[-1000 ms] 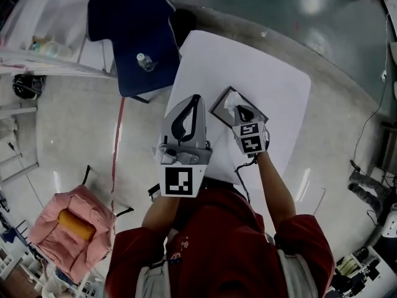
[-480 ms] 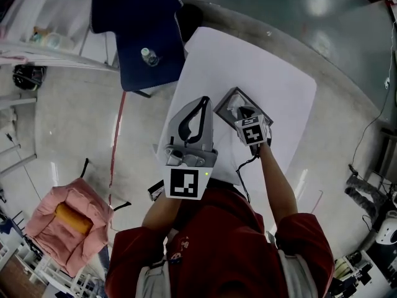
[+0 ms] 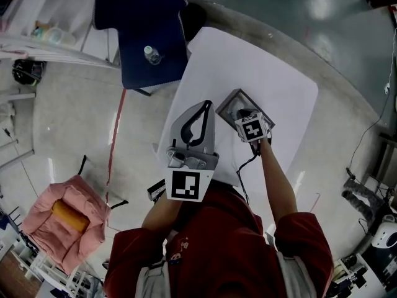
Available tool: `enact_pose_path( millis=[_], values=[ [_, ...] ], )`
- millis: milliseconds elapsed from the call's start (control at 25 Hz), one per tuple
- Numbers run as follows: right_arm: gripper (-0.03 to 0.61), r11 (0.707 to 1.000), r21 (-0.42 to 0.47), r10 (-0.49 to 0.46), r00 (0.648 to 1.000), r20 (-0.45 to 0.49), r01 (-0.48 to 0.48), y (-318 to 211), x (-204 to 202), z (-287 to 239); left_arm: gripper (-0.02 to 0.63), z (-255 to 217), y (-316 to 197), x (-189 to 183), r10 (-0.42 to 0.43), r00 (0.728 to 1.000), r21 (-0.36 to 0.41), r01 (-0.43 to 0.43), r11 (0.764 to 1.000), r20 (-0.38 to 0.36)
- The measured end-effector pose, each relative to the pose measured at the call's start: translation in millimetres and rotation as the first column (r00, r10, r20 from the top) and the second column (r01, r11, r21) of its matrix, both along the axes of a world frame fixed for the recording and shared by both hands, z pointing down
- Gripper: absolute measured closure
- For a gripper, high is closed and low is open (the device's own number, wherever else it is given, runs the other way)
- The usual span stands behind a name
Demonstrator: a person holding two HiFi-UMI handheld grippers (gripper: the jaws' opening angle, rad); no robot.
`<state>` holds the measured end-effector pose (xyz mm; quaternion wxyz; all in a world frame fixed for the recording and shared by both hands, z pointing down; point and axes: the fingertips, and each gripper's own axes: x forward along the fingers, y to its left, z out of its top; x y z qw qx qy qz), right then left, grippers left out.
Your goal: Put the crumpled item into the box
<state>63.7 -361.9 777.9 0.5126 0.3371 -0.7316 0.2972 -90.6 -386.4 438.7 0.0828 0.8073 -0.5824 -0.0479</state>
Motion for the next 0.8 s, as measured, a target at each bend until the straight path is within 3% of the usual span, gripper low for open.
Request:
enact_pose_path(
  millis=[800],
  values=[
    [0.482, 1.0, 0.01, 0.001, 1.0, 0.031, -0.002, -2.0, -0.3, -5.5, 0.611, -5.9, 6.8, 3.0, -0.007, 1.0, 0.009, 0.007, 1.0, 0.01]
  ],
)
